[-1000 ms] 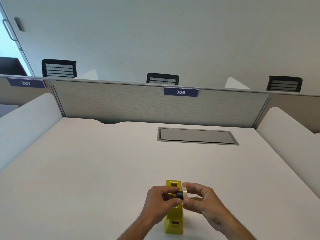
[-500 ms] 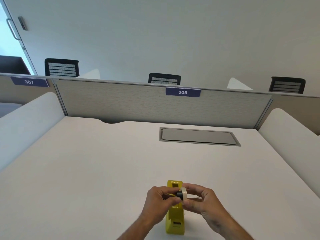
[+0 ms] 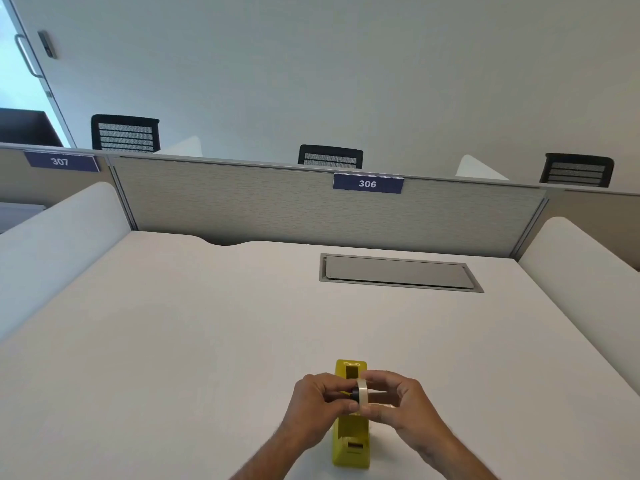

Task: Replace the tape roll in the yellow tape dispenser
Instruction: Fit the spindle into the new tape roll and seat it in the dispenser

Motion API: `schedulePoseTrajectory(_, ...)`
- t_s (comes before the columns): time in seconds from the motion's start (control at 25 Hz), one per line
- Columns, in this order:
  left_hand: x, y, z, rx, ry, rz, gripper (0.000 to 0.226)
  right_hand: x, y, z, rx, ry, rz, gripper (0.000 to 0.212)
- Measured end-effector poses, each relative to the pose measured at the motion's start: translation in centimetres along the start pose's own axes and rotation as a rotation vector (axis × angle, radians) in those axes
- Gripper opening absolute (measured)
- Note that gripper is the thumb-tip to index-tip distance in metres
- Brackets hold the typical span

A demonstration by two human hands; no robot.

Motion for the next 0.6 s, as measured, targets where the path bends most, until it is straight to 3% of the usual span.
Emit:
schedulePoseTrajectory(0.2, -0.9, 0.5, -0.7, -0.017, -0.012, -0.029, 0.061, -0.3, -0.3, -0.9, 0.113, 0.077, 0.336, 0.047)
schedulePoseTrajectory(0.4, -1.6, 0.8, -1.5, -0.062, -0.052, -0.163, 0.040, -0.4, -0.2, -1.8, 0.121, 0.146, 0.523, 0.045)
schedulePoseTrajectory(0.6, -2.0, 0.6, -2.1, -0.067, -0.106, -0.295, 0.034, -0.3, 0.0, -2.9, 0.122, 0.137, 0.626, 0.045)
Point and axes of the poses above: each hand's wrist, its own z-axis away from the middle knuckle, its own y-axis out of the back of the hand, x = y × z, the point moved 1 cm from there along -z, towards the middle knuckle, and after that the axes turned 9 degrees about -y, right-handed, at the moved point
